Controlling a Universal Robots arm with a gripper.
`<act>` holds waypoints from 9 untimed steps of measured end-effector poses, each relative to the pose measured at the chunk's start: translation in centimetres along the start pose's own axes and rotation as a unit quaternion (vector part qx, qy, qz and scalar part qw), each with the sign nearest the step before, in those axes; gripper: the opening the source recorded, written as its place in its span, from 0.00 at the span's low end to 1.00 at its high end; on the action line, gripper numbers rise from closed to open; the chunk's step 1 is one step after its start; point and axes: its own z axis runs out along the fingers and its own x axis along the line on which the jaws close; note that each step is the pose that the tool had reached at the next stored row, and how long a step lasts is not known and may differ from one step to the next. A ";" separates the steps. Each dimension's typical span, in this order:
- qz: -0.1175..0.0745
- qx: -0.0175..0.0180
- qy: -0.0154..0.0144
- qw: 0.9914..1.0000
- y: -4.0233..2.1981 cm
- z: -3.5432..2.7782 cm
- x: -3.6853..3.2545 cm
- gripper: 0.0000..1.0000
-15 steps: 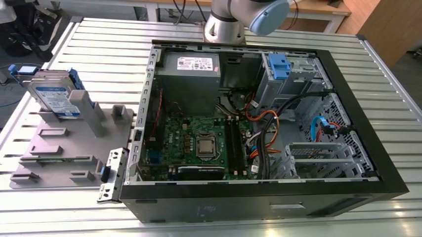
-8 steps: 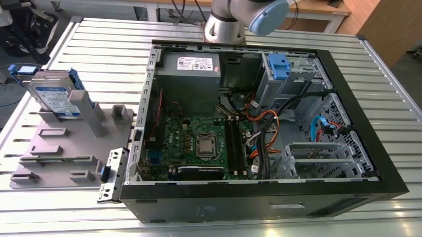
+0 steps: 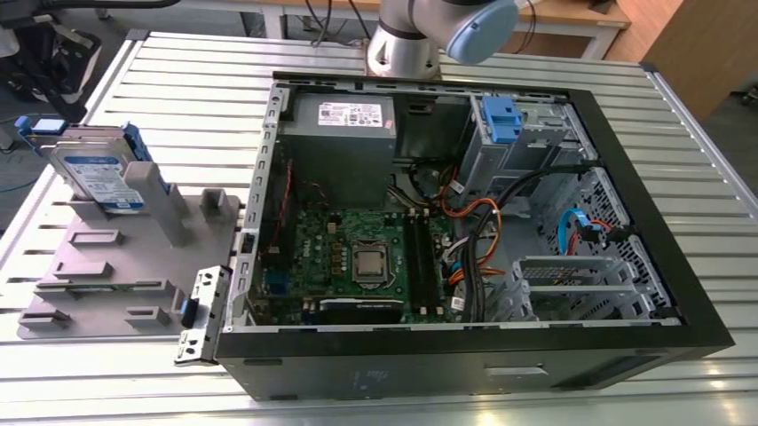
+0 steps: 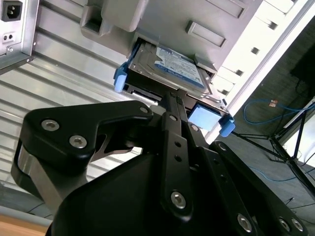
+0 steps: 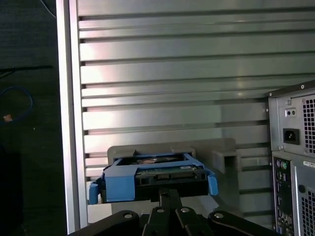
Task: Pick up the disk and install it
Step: 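Reach for the disk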
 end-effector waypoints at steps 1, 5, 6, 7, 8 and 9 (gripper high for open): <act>0.000 0.000 0.000 1.000 -0.01 0.08 0.12 0.11; 0.000 0.000 0.000 1.000 -0.04 0.38 0.52 0.11; 0.000 0.000 0.000 1.000 -0.05 0.46 0.64 0.11; 0.000 0.000 0.000 1.000 -0.05 0.53 0.75 0.11; 0.000 0.000 0.000 1.000 -0.05 0.59 0.83 0.11; 0.000 0.000 0.000 1.000 -0.05 0.66 0.89 0.11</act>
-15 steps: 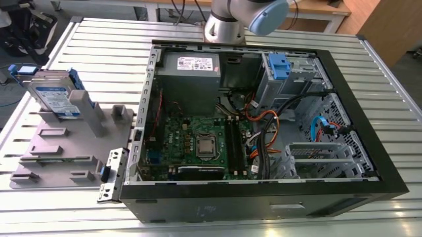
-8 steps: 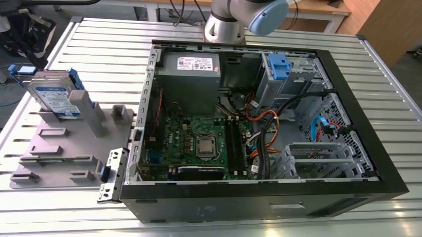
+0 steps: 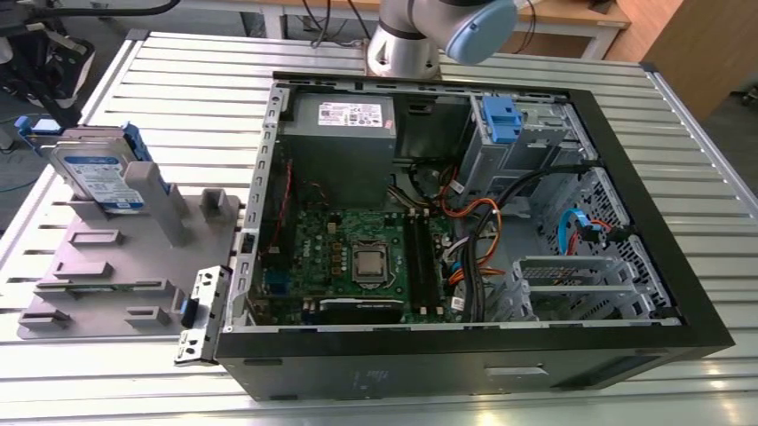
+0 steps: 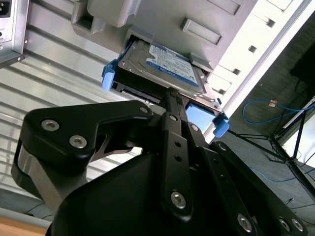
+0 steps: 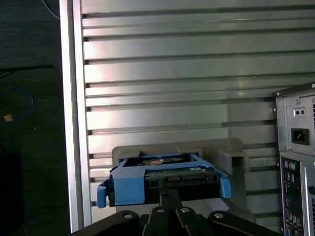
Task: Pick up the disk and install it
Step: 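Reach for the disk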
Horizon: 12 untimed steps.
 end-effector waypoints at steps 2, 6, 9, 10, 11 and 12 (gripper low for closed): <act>0.000 0.001 0.000 1.000 -0.02 0.11 0.09 0.11; 0.000 0.002 0.000 1.000 -0.02 0.32 0.18 0.11; 0.000 0.002 0.000 1.000 -0.02 0.36 0.22 0.11; 0.000 0.002 0.000 1.000 -0.02 0.40 0.25 0.11; 0.000 0.002 0.000 1.000 -0.02 0.41 0.26 0.11; 0.000 0.002 0.000 1.000 -0.02 0.41 0.27 0.11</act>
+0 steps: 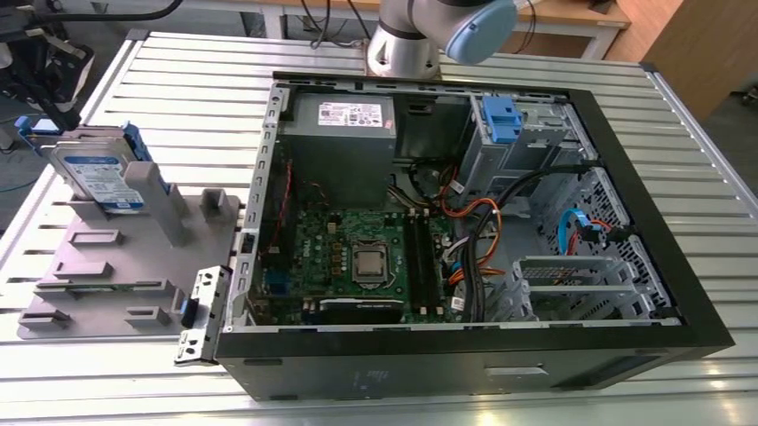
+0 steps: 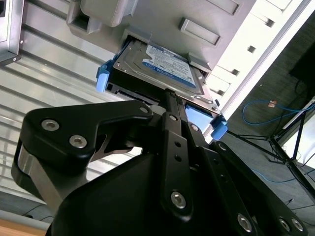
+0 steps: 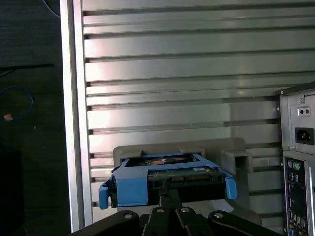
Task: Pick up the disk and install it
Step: 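Reach for the disk, then pick up the disk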
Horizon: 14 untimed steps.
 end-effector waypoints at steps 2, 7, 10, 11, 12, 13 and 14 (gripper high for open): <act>0.000 0.000 0.000 1.000 0.00 0.01 0.00 0.11; -0.001 0.000 0.000 1.000 -0.01 0.15 0.01 0.11; -0.001 0.000 0.000 1.000 -0.01 0.16 0.01 0.11; -0.001 0.000 0.000 1.000 -0.01 0.16 0.01 0.11; -0.001 0.000 0.000 1.000 -0.01 0.16 0.01 0.11; -0.001 0.000 0.000 1.000 -0.01 0.16 0.01 0.11; -0.001 0.000 0.000 1.000 0.00 0.16 0.01 0.11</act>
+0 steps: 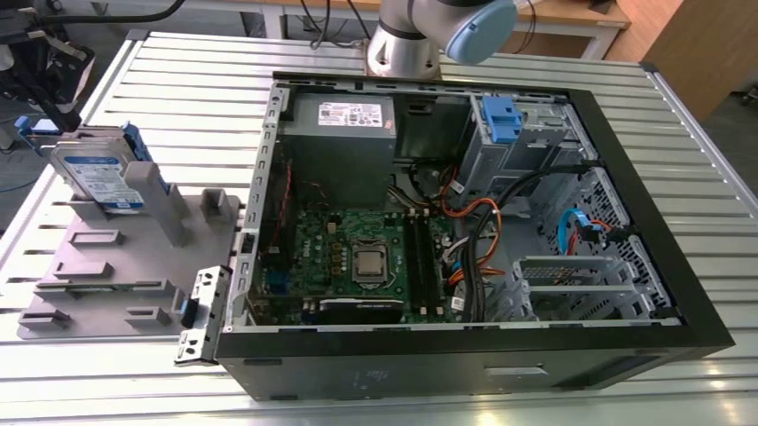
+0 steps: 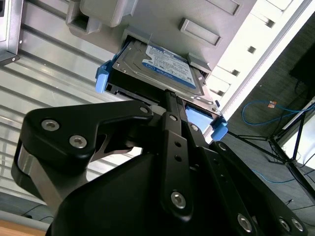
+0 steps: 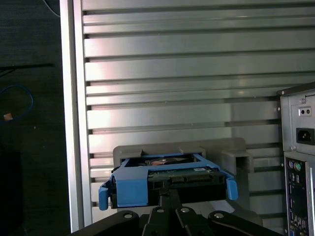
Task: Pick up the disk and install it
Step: 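Pick up the disk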
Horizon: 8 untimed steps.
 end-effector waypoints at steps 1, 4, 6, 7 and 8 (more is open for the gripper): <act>0.000 0.000 0.000 1.000 0.00 0.01 0.00 0.11; 0.000 0.000 0.000 1.000 0.00 0.00 0.00 0.11; -0.001 0.000 0.000 1.000 0.00 0.00 0.00 0.11; -0.002 0.000 0.000 1.000 0.00 0.00 0.00 0.11; -0.005 0.000 0.000 1.000 0.00 0.00 0.00 0.11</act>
